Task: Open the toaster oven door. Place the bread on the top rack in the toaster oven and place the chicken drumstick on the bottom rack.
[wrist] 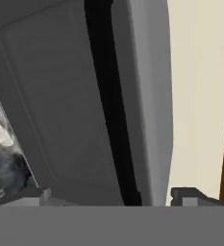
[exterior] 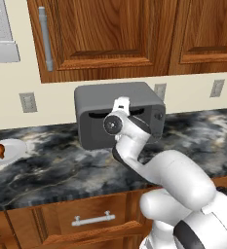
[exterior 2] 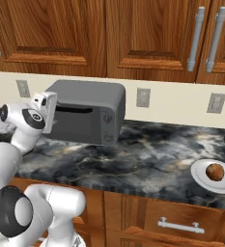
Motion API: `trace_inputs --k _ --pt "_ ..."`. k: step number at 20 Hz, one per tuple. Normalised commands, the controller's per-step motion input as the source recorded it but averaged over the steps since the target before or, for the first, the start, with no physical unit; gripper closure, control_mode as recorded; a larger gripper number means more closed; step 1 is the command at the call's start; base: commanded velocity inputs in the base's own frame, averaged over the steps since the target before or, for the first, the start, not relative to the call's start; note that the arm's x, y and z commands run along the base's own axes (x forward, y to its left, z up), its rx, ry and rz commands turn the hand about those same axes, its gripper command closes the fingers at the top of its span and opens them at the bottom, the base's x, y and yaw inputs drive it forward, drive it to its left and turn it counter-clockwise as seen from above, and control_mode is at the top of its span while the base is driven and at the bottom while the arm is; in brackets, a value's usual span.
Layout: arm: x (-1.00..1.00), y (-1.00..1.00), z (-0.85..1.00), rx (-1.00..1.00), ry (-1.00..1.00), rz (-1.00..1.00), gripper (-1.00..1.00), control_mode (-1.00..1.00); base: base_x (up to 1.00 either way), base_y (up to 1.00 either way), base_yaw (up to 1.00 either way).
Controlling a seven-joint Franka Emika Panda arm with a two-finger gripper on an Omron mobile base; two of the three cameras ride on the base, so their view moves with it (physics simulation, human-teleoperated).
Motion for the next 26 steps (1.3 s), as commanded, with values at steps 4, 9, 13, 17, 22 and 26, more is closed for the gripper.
trace_inputs --k 4,9,13,17,22,26 --pt "0.24 0.11 -0.15 -0.09 -0.01 0.1 -1.0 -1.0 0.0 0.0 0.0" --pt "0.24 0.09 -0.08 -0.08 -0.04 0.1 -1.0 -1.0 0.0 0.0 0.0" --pt "0.28 0.08 -0.14 -0.09 -0.05 0.1 -1.0 -1.0 0.0 0.0 0.0" --pt "0.28 0.07 -0.17 -0.1 -0.03 0.1 -1.0 -1.0 0.0 0.0 0.0" --pt "0.29 0.06 -0.19 -0.1 -0.02 0.1 -1.0 -1.0 0.0 0.0 0.0" --pt "0.29 0.03 -0.19 -0.08 -0.04 0.1 -1.0 -1.0 0.0 0.0 0.0"
